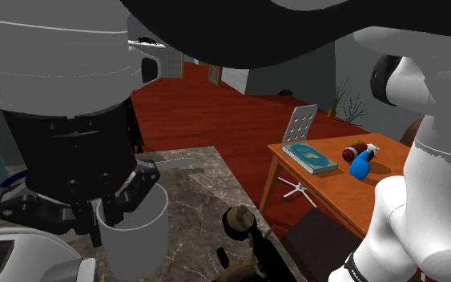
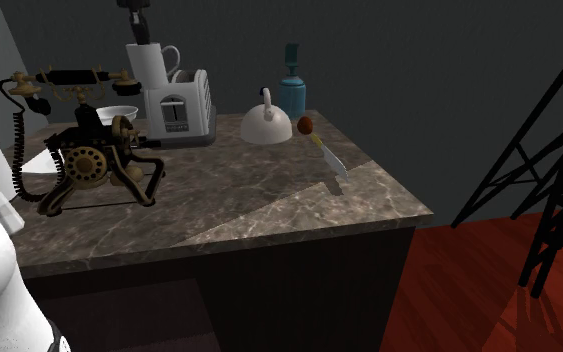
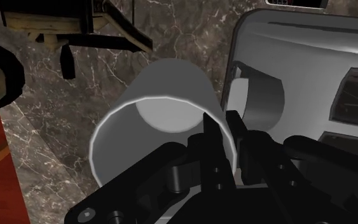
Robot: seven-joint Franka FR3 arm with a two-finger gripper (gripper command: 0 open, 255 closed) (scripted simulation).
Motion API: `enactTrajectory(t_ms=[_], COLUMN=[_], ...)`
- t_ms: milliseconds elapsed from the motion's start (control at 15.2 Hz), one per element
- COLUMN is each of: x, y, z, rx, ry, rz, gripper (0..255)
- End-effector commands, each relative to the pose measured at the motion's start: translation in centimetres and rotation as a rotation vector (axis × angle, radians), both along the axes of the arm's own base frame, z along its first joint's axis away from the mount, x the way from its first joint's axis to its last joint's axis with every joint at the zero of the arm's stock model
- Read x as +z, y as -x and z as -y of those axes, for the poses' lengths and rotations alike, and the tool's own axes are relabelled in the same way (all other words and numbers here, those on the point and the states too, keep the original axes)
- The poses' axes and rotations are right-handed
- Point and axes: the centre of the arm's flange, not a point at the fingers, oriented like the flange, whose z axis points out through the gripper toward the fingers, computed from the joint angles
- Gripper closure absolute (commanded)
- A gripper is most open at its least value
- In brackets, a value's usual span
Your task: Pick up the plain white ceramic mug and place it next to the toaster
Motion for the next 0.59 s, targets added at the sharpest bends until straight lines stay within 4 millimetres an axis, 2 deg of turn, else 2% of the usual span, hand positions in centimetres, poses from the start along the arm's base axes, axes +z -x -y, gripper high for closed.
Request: enactTrajectory(t_ms=[0,528], x=[-1.1,-5.3], y=[0.1,0.1], z=[0.0,0.0], rx=[0.0,0.0], ry=[-0.001,-0.001], rz=[0.0,0.0], gripper=[255,255])
